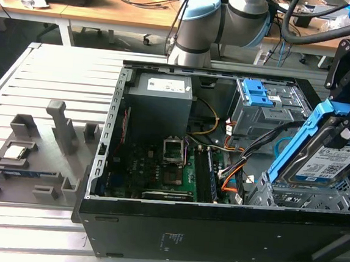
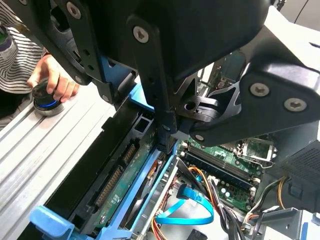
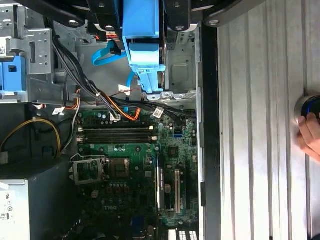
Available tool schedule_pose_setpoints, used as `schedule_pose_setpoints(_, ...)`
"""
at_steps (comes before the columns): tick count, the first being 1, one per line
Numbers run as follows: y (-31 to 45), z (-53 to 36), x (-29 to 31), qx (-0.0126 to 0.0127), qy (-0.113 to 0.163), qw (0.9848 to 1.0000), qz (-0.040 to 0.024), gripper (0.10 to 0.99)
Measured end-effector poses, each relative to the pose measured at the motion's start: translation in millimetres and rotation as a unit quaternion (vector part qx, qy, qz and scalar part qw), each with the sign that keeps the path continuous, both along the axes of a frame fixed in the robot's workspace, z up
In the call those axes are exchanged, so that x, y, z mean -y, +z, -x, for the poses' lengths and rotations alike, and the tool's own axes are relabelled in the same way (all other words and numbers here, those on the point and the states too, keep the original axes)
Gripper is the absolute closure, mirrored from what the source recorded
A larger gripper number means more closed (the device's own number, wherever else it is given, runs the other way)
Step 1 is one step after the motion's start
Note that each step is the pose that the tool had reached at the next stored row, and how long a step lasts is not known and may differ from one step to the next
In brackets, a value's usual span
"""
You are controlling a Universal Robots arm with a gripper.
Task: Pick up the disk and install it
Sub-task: 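Insert the disk into the insertion slot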
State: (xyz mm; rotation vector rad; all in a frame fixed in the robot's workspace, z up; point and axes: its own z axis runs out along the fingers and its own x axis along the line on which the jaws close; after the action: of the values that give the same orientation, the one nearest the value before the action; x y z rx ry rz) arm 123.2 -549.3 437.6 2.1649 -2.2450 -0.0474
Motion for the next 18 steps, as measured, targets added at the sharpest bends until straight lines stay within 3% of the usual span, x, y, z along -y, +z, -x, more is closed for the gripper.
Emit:
schedule_pose_setpoints(3, -10.9, 0.0, 0.0, 0.0000, 0.000, 1.0000, 0.0017, 0.718)
schedule_pose_setpoints(15, -41.8, 0.0, 0.0, 0.0000, 0.000, 1.0000, 0.0019, 0.718)
schedule_pose_setpoints(18, -53.0, 0.0, 0.0, 0.0000, 0.000, 1.0000, 0.0018, 0.718)
